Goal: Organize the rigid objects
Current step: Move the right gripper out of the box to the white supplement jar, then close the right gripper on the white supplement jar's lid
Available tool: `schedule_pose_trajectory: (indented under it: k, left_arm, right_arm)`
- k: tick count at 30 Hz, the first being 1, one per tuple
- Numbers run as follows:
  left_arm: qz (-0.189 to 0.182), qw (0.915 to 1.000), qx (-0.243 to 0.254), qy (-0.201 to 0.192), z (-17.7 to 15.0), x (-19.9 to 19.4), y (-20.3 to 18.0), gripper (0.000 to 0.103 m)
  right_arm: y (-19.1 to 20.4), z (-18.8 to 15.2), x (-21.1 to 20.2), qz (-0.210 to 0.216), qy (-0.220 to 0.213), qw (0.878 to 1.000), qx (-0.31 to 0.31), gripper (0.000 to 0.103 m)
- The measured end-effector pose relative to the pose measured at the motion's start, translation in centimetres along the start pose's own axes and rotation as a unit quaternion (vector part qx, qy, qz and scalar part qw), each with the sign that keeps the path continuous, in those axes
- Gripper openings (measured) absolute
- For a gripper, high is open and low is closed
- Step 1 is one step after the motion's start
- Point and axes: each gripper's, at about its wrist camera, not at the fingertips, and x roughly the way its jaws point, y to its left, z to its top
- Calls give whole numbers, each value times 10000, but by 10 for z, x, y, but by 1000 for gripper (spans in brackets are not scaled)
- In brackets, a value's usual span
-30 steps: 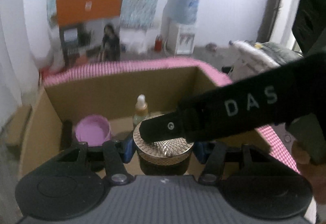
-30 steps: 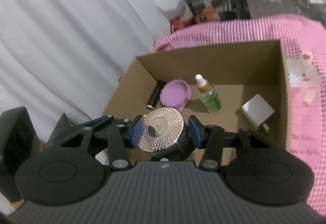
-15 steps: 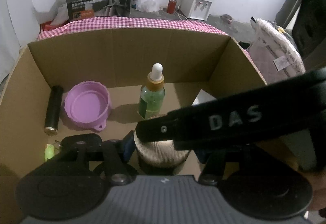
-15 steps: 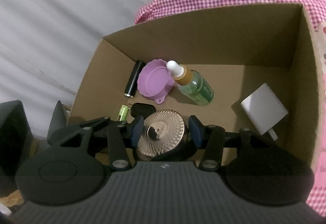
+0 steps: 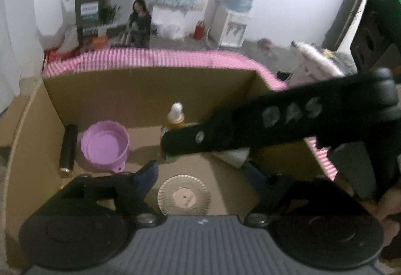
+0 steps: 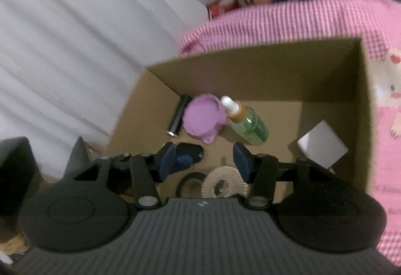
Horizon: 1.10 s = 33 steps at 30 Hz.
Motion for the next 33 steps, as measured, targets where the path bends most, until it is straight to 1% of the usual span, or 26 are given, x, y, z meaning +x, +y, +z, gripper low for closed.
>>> schedule_pose_trajectory:
  k: [2,5,8,11,13,16,18,22,25,28,30,33]
  left_arm:
    - [-83,9997,80,-207,-4,-17,-6,84]
    - [-191,9983,256,-491,-14,-42,-13,86]
    - [-314,9951,478,-812,-28,-70,-20,89]
    - [-440,9900,783,-1085,-46,-97,-24,90]
    - [-441,9872,939,-1208,-60,-112,-25,91]
    - [-317,9849,1047,-1342,-81,-129,-19,91]
    - [-163,9845,1027,-1414,-93,-137,-11,91]
    - [54,9853,870,-1469,-114,-142,11,91]
    - [258,9866,768,-1415,-128,-139,27,91]
    - [471,9887,628,-1277,-138,-131,43,91]
    - [583,9894,558,-1209,-143,-125,52,91]
    - [713,9893,476,-1179,-146,-113,62,90]
  right_arm:
    - [9,-5,-20,1,-245,9997,-99,61]
    - [24,-18,-55,-30,-642,9975,-290,67]
    - [42,-38,-90,-43,-1001,9936,-528,69]
    - [61,-63,-120,-62,-1321,9881,-788,71]
    - [71,-81,-134,-28,-1517,9841,-927,73]
    - [83,-108,-145,9,-1689,9801,-1042,75]
    - [87,-125,-143,44,-1703,9799,-1036,76]
    - [89,-147,-118,157,-1472,9850,-890,76]
    - [88,-153,-93,300,-1239,9896,-673,76]
    - [88,-157,-64,405,-979,9934,-436,75]
    - [91,-158,-45,434,-863,9948,-332,74]
    - [97,-154,-21,455,-743,9958,-285,68]
